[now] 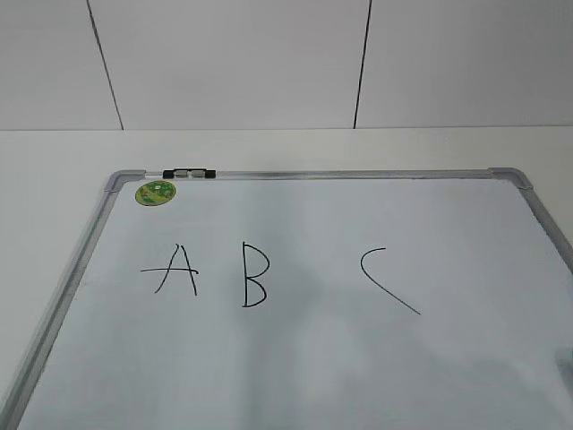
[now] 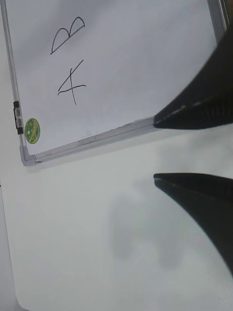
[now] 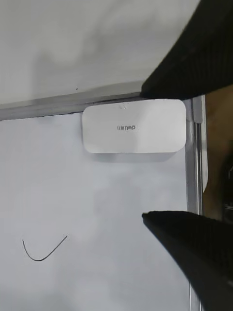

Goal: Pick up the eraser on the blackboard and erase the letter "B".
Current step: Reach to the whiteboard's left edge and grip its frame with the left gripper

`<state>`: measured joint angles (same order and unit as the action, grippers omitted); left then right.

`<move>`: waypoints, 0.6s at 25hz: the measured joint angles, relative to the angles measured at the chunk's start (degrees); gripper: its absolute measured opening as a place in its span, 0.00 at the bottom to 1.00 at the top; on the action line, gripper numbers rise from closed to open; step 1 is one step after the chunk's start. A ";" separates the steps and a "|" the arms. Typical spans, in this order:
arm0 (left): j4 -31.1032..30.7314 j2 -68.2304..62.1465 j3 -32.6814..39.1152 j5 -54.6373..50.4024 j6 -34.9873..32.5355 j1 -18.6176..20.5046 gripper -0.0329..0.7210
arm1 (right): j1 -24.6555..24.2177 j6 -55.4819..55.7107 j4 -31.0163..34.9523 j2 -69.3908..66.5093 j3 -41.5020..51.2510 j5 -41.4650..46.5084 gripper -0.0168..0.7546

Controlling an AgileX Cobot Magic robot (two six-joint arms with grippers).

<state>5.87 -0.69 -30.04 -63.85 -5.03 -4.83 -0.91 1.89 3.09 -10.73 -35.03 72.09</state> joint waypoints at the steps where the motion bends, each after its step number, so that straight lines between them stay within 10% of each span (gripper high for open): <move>1: 0.00 0.00 0.00 0.00 0.00 0.00 0.36 | 0.00 0.63 -0.04 -1.36 -0.51 0.15 0.73; 15: 1.66 -19.48 -6.04 -8.06 2.93 0.00 0.37 | 0.00 6.18 3.53 -16.88 -1.66 0.28 0.73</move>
<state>7.53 -20.16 -36.07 -71.91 -2.10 -4.83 -0.91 8.07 6.62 -27.60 -36.68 72.37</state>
